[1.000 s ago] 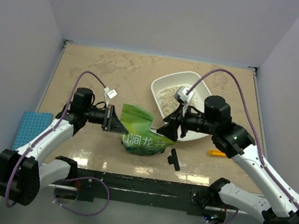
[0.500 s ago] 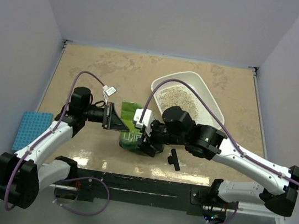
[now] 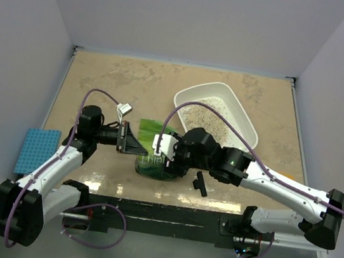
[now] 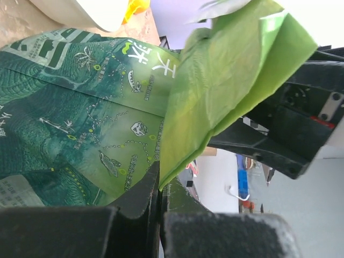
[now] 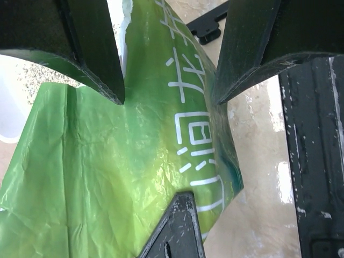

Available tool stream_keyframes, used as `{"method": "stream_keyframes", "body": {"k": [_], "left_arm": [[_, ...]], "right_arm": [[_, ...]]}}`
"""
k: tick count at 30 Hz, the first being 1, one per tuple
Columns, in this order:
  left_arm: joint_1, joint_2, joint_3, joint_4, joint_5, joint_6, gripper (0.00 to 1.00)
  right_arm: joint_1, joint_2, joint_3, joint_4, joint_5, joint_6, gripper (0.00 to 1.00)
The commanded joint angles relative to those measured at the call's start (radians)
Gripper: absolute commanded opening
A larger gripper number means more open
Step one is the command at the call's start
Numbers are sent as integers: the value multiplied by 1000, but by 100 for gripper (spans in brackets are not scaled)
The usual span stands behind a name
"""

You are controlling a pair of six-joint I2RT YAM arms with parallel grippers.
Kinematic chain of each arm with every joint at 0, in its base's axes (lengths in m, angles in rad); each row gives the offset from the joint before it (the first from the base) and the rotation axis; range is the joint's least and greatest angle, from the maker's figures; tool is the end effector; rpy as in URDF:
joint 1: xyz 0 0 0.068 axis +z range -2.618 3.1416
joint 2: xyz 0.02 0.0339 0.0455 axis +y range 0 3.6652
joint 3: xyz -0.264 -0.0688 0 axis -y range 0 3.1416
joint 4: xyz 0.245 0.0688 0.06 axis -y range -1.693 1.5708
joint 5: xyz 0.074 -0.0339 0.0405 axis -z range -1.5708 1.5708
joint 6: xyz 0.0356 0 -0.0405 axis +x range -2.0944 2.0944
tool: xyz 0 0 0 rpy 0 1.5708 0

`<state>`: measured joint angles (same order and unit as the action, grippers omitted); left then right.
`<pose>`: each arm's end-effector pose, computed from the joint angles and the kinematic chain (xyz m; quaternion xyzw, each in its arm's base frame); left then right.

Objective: Fill the litter box with clean litter

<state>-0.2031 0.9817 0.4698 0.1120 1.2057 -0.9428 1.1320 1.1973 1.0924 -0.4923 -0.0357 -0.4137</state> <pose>0.1854 -0.0721 0.2315 0.0440 0.7534 -0.6439 0.1263 0.1111 0.2397 0.3317 -0.6230 0.6268 0.1792 0.4323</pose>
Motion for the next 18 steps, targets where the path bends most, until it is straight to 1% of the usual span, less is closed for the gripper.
{"method": "stream_keyframes", "body": {"k": [1, 6, 12, 15, 18], "left_arm": [[7, -34, -5, 86, 80, -88, 0], [7, -37, -7, 129, 89, -129, 0], [10, -32, -13, 190, 95, -181, 0], [10, -32, -14, 213, 98, -194, 0], [10, -35, -16, 216, 100, -195, 0]], "right_arm": [[8, 10, -11, 29, 2, -71, 71], [25, 18, -26, 17, -20, -85, 71], [60, 53, -57, 11, -29, -83, 67], [75, 76, -65, 9, -9, -82, 64], [77, 91, -58, -2, 6, -77, 54]]}}
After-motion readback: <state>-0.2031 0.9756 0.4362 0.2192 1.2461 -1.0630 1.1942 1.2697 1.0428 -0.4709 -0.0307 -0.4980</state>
